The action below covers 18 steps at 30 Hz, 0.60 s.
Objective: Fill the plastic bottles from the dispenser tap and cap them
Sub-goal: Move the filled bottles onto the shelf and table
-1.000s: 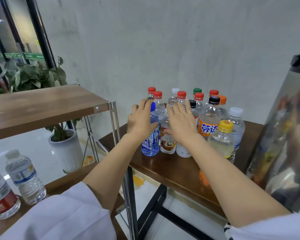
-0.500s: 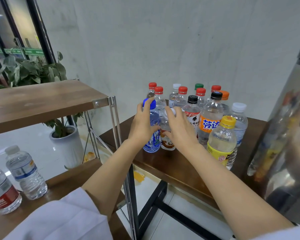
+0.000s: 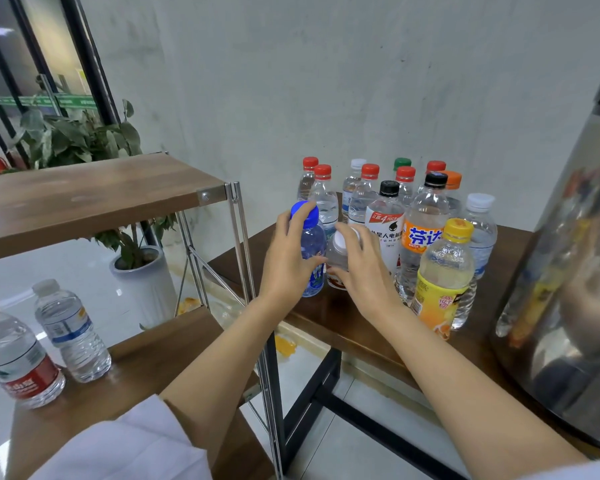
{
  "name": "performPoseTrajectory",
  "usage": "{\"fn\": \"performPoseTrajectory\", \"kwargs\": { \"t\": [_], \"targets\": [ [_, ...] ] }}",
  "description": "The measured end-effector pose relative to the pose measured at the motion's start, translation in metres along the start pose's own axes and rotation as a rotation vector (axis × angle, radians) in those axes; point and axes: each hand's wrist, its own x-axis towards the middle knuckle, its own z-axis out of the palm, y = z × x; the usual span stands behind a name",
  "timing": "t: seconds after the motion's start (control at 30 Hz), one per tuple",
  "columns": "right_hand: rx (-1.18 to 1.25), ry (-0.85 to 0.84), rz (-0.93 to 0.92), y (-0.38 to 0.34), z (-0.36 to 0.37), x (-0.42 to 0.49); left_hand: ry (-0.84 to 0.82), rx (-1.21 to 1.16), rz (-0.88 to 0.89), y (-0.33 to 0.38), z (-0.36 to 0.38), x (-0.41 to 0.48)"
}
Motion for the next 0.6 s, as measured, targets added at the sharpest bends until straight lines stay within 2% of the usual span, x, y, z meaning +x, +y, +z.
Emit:
{"fn": "performPoseTrajectory", "kwargs": {
  "t": [0.27, 0.47, 0.6],
  "targets": [
    [0.088, 0.043, -0.019, -0.027, -0.02, -0.04, 0.027, 0.044, 0.096, 0.02, -0.029, -0.049],
    [0.12, -0.01, -0.075, -0.062, -0.036, -0.07, 0.045, 0.016, 0.131, 0.032, -0.069, -0.099],
    [0.216, -0.094, -0.096, -0.093, -0.036, -0.083, 0.076, 0.077, 0.099, 0.027, -0.102, -0.126]
  ]
}}
